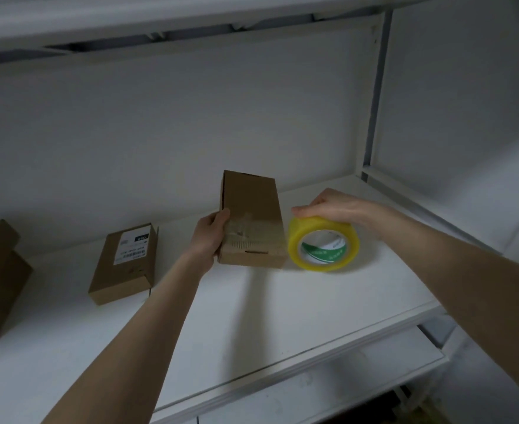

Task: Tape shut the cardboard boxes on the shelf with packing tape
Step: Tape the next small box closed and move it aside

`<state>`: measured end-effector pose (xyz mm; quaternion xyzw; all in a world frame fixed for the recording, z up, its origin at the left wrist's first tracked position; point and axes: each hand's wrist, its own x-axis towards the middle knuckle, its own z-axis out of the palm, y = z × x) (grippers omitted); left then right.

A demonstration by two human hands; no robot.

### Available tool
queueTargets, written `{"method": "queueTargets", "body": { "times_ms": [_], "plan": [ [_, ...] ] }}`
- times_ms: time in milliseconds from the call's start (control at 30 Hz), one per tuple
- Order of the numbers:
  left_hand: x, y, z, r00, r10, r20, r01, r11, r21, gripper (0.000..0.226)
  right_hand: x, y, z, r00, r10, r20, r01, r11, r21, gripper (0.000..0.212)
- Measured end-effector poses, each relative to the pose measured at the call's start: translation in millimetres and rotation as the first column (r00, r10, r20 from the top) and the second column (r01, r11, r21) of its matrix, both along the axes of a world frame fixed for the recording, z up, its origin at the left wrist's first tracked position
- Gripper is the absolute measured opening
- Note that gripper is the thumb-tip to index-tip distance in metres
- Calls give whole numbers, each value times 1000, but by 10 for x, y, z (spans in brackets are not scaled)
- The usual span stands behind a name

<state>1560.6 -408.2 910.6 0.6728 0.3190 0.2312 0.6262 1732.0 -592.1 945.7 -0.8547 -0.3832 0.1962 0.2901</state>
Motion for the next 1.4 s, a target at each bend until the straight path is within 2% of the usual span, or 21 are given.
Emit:
{"method": "queueTargets", "body": {
  "times_ms": [133, 200, 333, 433, 567, 700, 867, 1000, 1100, 1300, 1400],
  "plan": [
    [-52, 28, 3, 1000, 10, 24, -10, 1000, -7, 26, -1, 26, 8, 964, 43, 262, 24, 969, -245, 63],
    [-78, 42, -4, 1000, -14, 21, 14, 1000, -17, 26, -13, 30, -2, 947, 55, 317, 42, 955, -293, 64],
    [-112, 56, 0, 998, -47, 28, 51, 986, -158, 30, -30, 79, -67, 967, 31, 251, 40, 962, -271, 63],
    [-158, 46, -35, 997, -62, 42, 72, 950, -302, 33, -51, 123, -148, 959, 43, 282, 47, 952, -303, 67],
    [-114, -2, -114, 1000, 23, 18, -15, 925, -380, 35, -92, 147, -261, 960, 14, 279, 66, 958, -278, 69],
    [-37, -43, -185, 991, 136, 7, -124, 925, -360, 36, -129, 185, -329, 989, -38, 143, 58, 988, -140, 70],
    [-22, -33, -227, 989, 134, 68, -93, 899, -429, 33, -109, 124, -377, 987, -13, -161, 14, 1000, 6, 59],
    [-69, 31, -232, 985, 151, 78, -104, 900, -423, 34, -19, 19, -353, 973, -22, -228, 35, 998, 50, 46],
    [-93, 40, -198, 986, 151, 68, -114, 917, -383, 32, 56, -24, -231, 976, -48, -213, 57, 998, 39, 50],
    [-62, 39, -122, 988, 125, 89, -82, 920, -382, 32, 69, -51, -205, 999, 19, -31, -24, 985, -169, 59],
    [-54, 10, -148, 990, 93, 110, -35, 894, -447, 34, 33, -29, -293, 998, 9, -63, -17, 992, -125, 61]
  ]
}}
